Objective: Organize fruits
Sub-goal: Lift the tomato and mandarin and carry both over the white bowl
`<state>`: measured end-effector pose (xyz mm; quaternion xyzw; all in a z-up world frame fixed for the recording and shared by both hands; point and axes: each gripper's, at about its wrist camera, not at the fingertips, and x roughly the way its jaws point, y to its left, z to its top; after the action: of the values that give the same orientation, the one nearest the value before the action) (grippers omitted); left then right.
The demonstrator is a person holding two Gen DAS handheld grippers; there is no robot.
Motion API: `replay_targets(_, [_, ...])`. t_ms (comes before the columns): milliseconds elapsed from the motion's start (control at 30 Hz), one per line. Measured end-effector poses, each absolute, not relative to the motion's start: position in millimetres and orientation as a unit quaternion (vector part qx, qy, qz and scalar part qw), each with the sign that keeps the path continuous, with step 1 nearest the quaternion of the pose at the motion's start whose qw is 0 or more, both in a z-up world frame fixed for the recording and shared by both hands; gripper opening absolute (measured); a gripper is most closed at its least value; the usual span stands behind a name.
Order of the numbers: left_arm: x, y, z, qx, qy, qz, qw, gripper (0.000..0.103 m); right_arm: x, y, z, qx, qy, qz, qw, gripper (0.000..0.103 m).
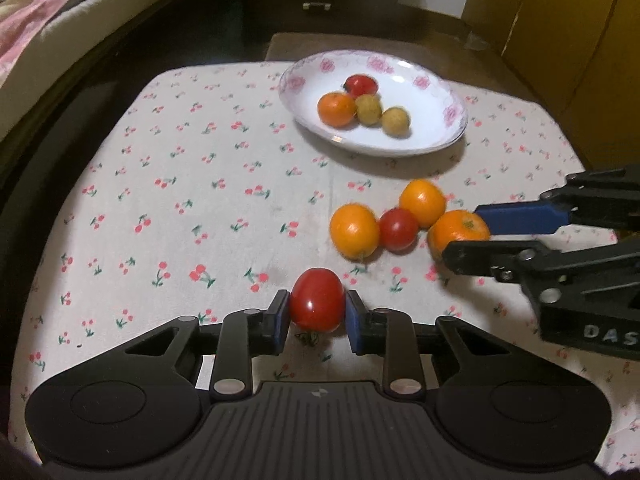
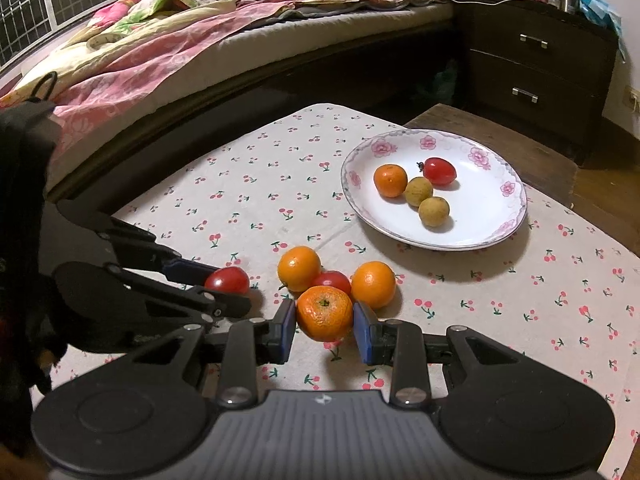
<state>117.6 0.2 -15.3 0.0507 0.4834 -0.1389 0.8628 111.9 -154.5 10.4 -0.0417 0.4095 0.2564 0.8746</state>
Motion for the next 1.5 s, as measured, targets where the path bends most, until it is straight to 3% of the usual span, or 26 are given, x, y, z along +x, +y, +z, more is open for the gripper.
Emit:
replay_targets(833, [153,-31,18,0.03,0.44,-0.162,0.883,0.036,138,-176,27,-0.03,0.379,0.22,0.898,0.038])
replay_targets(1500, [202,-49,12,0.037,0.434,-0.152,0.887,0.036,184,-194,22,-0.01,0.378,0.176,0.909,0.038])
